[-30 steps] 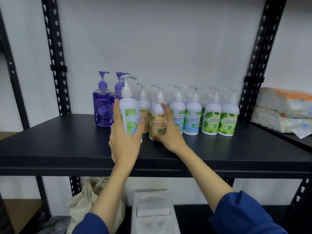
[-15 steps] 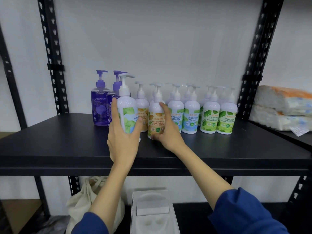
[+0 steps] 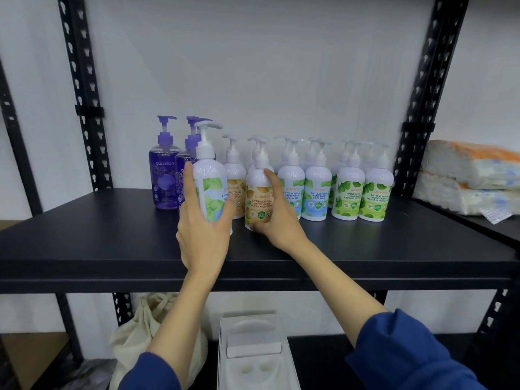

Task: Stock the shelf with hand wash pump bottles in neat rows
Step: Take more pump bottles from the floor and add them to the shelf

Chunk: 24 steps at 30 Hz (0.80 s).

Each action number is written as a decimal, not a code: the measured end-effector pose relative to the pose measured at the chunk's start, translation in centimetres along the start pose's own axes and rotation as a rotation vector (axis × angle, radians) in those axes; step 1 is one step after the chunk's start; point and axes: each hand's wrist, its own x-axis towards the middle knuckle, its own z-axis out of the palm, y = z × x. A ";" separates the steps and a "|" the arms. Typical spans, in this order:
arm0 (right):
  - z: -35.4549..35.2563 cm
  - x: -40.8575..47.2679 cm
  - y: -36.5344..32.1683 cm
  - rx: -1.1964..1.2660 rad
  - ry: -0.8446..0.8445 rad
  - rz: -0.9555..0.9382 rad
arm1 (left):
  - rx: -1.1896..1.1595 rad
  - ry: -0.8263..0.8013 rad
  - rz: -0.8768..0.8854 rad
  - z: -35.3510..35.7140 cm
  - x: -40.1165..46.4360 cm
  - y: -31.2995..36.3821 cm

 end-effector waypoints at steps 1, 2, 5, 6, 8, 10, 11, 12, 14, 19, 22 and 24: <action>-0.1 0.0 -0.2 -0.001 -0.005 0.003 | 0.001 0.000 0.000 0.0 0.0 0.1; -0.2 -0.1 -0.3 0.002 -0.012 0.011 | 0.001 -0.001 0.001 0.0 0.0 0.1; -1.4 -1.2 -0.3 -0.045 -0.055 0.080 | -0.009 -0.008 0.001 0.0 -0.1 0.2; -2.3 -1.8 -0.1 -0.132 -0.102 0.112 | -0.014 -0.011 0.001 -0.1 -0.1 0.3; -4.9 -3.4 0.5 -0.412 -0.228 0.228 | -0.028 -0.015 0.006 0.1 -0.4 0.8; -7.5 -5.6 1.3 -0.598 -0.279 0.288 | -0.071 -0.015 -0.003 0.6 -0.9 1.6; -8.7 -6.7 1.5 -0.631 -0.275 0.287 | -0.106 -0.022 -0.015 1.0 -1.2 2.2; -9.7 -7.7 1.7 -0.648 -0.260 0.280 | -0.140 -0.032 -0.024 1.6 -1.5 2.7; -11.3 -9.5 2.5 -0.693 -0.213 0.268 | -0.189 -0.057 -0.021 3.0 -2.3 4.0; -11.8 -11.8 5.9 -0.860 0.088 0.137 | -0.312 -0.163 -0.030 8.1 -3.9 7.1; -10.9 -12.2 7.0 -0.867 0.282 0.031 | -0.317 -0.225 -0.088 11.6 -4.3 7.7; -10.7 -12.2 7.3 -0.859 0.335 0.007 | -0.257 -0.284 -0.152 13.6 -4.2 7.7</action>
